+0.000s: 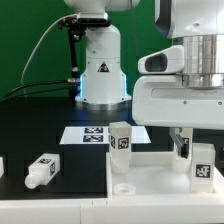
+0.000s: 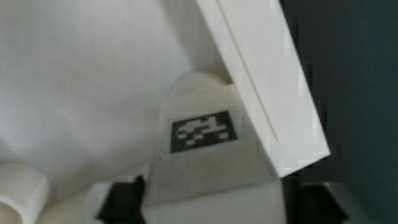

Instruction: Assemble square table

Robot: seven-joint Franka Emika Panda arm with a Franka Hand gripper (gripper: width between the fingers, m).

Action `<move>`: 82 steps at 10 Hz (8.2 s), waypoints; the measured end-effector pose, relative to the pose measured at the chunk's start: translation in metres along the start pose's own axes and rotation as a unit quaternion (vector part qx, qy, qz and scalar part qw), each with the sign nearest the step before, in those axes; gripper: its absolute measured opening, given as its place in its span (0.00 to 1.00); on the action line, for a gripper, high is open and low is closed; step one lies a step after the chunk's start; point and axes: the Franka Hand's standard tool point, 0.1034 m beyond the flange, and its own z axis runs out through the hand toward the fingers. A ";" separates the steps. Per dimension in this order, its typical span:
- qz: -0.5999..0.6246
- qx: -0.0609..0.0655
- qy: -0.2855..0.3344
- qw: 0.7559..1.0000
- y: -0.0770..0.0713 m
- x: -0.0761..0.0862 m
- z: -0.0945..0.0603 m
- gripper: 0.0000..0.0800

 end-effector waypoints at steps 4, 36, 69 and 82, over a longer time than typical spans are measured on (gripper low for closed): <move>0.221 -0.009 -0.005 0.975 0.002 -0.001 -0.001 0.36; 0.282 0.028 0.009 0.959 0.098 0.051 -0.038 0.81; 0.071 -0.061 -0.020 0.995 0.288 0.024 0.036 0.35; 0.686 -0.027 0.001 0.727 0.314 -0.013 0.031 0.36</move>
Offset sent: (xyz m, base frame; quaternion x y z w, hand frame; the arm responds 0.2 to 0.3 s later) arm 0.0059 -0.0060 0.0110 -0.0463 0.0275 0.2815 0.9580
